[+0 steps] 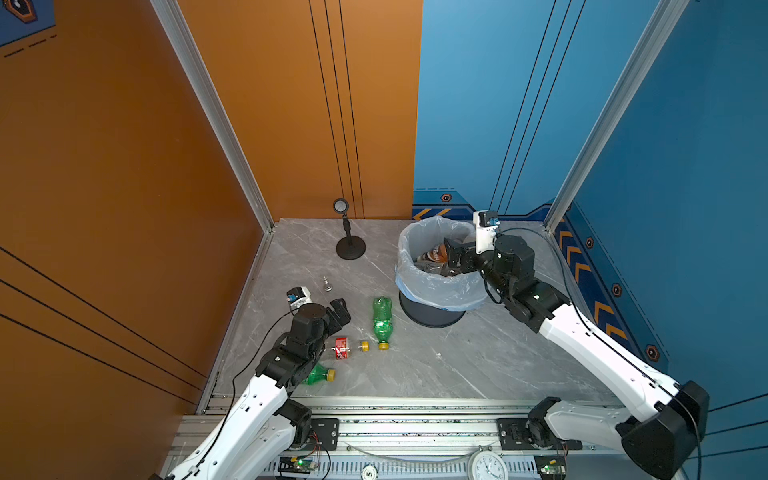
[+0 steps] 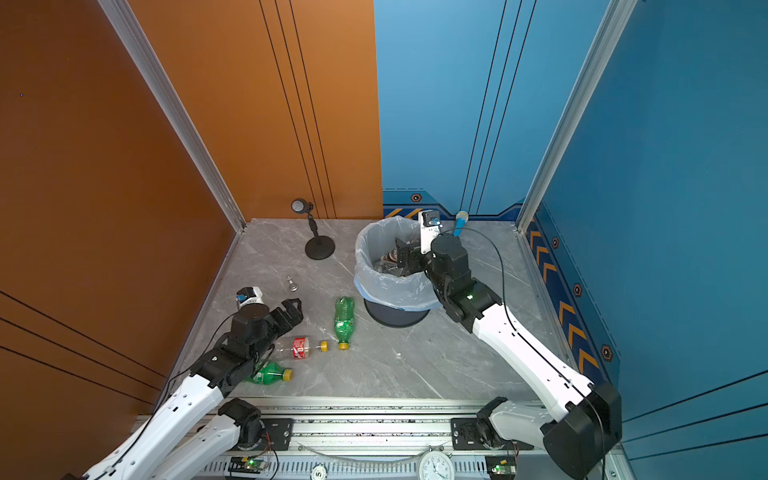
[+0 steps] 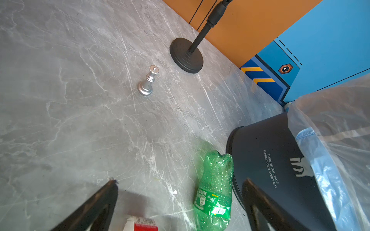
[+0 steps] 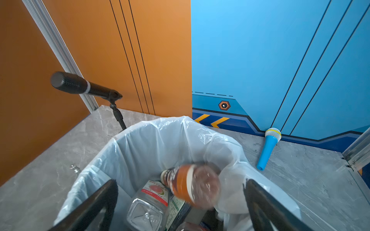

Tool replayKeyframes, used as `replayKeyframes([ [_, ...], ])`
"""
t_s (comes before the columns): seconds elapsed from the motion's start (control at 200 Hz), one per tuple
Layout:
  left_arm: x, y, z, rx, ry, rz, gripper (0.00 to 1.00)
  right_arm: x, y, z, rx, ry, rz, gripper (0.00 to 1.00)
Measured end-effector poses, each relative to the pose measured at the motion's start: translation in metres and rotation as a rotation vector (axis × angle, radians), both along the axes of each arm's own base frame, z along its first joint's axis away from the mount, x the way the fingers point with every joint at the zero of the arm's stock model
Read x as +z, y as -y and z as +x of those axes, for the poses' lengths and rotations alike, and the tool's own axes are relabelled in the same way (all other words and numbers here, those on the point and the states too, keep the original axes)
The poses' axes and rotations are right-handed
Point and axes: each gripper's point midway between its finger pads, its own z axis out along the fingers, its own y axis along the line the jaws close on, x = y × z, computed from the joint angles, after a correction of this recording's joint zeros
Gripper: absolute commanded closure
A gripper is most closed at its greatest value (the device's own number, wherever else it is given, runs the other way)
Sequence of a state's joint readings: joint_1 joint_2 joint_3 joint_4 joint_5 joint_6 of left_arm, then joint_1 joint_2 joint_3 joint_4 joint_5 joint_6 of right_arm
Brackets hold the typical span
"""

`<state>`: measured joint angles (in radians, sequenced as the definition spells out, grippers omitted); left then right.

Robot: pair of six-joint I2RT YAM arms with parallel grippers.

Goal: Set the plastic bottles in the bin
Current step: 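Withdraw the right gripper from the bin while the left reaches to the green bottle, then grasp the crumpled green bottle beside the bin with the left gripper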

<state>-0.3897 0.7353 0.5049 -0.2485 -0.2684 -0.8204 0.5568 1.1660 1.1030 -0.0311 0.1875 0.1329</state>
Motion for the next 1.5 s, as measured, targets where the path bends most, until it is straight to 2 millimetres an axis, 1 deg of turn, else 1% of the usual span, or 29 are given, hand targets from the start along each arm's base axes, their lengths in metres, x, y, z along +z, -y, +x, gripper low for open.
replayKeyframes([
  [0.075,-0.005,0.002,0.001,-0.009,-0.017,0.000,0.02,0.014,0.016,-0.025,-0.006,0.053,0.052,0.00],
  [0.105,-0.006,0.003,0.002,-0.013,-0.022,0.000,0.02,0.016,0.023,-0.035,-0.010,0.070,0.073,0.00],
  [0.145,-0.008,0.005,0.002,-0.019,-0.029,-0.002,0.02,0.014,0.033,-0.049,-0.019,0.087,0.102,0.00],
  [0.21,-0.011,0.007,0.003,-0.028,-0.039,-0.004,0.02,-0.003,0.047,-0.067,-0.035,0.089,0.138,0.00],
  [0.26,-0.014,0.009,0.004,-0.035,-0.050,-0.004,0.02,-0.024,0.055,-0.076,-0.049,0.062,0.156,0.00],
  [0.33,-0.020,0.013,0.005,-0.051,-0.072,0.001,0.02,-0.058,0.064,-0.081,-0.076,-0.002,0.163,0.00],
  [0.385,-0.024,0.018,0.005,-0.067,-0.090,0.005,0.02,-0.079,0.069,-0.084,-0.098,-0.053,0.165,0.00],
  [0.436,-0.027,0.022,0.007,-0.083,-0.105,0.012,0.02,-0.093,0.073,-0.086,-0.118,-0.092,0.167,0.00],
  [0.476,-0.029,0.027,0.008,-0.097,-0.115,0.017,0.03,-0.099,0.075,-0.087,-0.126,-0.109,0.174,0.00],
  [0.551,-0.033,0.037,0.010,-0.126,-0.128,0.023,0.02,-0.097,0.078,-0.088,-0.141,-0.110,0.195,0.00],
  [0.661,-0.038,0.057,0.015,-0.184,-0.157,0.046,0.02,-0.097,0.080,-0.088,-0.154,-0.112,0.214,0.00],
  [0.816,-0.041,0.088,0.026,-0.260,-0.195,0.088,0.01,-0.103,0.079,-0.085,-0.160,-0.132,0.216,0.00],
  [0.906,-0.046,0.101,0.031,-0.292,-0.222,0.115,0.00,-0.105,0.078,-0.084,-0.163,-0.139,0.215,0.00],
  [0.991,-0.053,0.111,0.035,-0.318,-0.252,0.143,0.02,-0.104,0.080,-0.084,-0.167,-0.137,0.217,0.00],
  [1.131,-0.068,0.122,0.040,-0.340,-0.307,0.179,0.04,-0.103,0.082,-0.084,-0.174,-0.133,0.219,0.00],
  [1.372,-0.102,0.130,0.046,-0.351,-0.407,0.218,0.06,-0.101,0.086,-0.083,-0.187,-0.127,0.224,0.00],
  [1.477,-0.112,0.134,0.050,-0.355,-0.436,0.227,0.12,-0.101,0.088,-0.082,-0.193,-0.126,0.224,0.00],
  [1.487,-0.113,0.134,0.050,-0.358,-0.437,0.229,0.16,-0.101,0.088,-0.082,-0.193,-0.126,0.224,0.00],
  [1.502,-0.115,0.134,0.050,-0.354,-0.441,0.226,0.18,-0.101,0.088,-0.082,-0.194,-0.126,0.225,0.00],
])
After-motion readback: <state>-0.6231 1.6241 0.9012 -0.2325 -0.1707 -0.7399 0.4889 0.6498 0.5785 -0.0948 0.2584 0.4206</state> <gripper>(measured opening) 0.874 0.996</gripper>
